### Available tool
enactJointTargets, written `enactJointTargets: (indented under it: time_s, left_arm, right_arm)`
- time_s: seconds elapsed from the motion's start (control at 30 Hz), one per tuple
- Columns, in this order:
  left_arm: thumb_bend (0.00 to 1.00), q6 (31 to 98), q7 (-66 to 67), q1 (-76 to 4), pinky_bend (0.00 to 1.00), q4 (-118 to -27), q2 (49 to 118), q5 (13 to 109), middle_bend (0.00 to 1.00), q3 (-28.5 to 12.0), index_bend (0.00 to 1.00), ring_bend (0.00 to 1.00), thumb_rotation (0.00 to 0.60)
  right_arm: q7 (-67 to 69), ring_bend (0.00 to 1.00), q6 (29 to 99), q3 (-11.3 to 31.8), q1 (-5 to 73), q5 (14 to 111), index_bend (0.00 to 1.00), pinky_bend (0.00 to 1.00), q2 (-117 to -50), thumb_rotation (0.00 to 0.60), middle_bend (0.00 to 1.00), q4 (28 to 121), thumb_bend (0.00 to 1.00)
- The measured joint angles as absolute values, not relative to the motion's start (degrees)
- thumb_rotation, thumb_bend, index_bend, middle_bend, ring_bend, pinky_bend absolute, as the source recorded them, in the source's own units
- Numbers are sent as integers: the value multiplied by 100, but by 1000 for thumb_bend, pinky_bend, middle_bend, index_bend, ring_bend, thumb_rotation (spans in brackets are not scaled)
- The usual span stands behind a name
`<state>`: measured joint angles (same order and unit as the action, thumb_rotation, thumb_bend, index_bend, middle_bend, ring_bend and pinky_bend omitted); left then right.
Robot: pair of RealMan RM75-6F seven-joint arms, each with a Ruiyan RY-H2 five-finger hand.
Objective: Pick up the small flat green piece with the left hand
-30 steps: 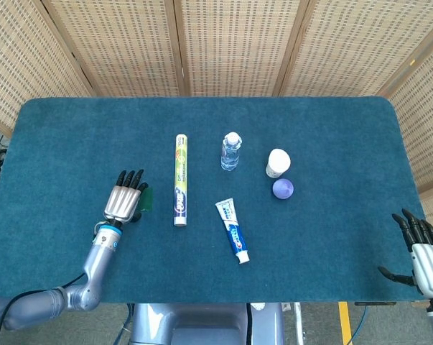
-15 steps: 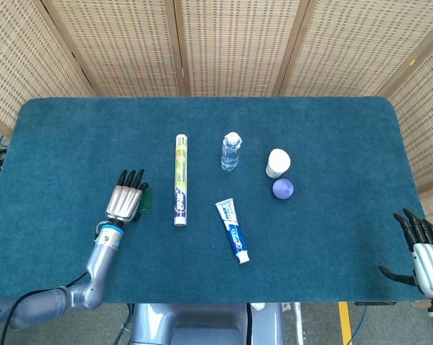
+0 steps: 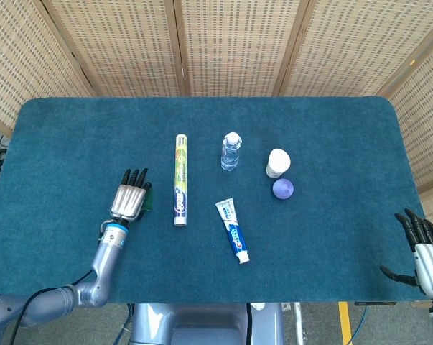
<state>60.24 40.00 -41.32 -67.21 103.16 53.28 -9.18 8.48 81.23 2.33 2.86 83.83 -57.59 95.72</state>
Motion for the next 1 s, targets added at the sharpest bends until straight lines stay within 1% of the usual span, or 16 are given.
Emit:
enactJointTargets:
  time_s: [0.3,0.57,0.77,0.9,1.0]
  left_arm:
    - [378,6007,3903,-4124,0,-6661,10367,5433,0,-940,303,0,600]
    - [414,5948,3870,-4093,0,-6679,10338,5442,0,-944,364,0,600]
    - [453,5920,3873,-4084,0,-6654,10341,5429,0,-952,443,0,600]
    - [483,5915,3856,-4079,0,-6631,10343,5442,0,-959,519,0,600]
    - [494,5914,3823,-4073,0,-6612,10351,5452,0,-968,548,0,600]
  right_arm:
    - [858,0,8140,229,278,8400,0,0,-5755,600,0,9578,145]
    - [859,0,8142,231,274,8397,0,0,-5753,600,0,9579,146]
    - [854,0,8142,236,275,8392,0,0,-5755,600,0,9581,145]
    - [853,0,8141,234,272,8390,0,0,-5764,600,0,9572,145]
    - [850,0,8132,235,277,8387,0,0,-5763,600,0,9572,146]
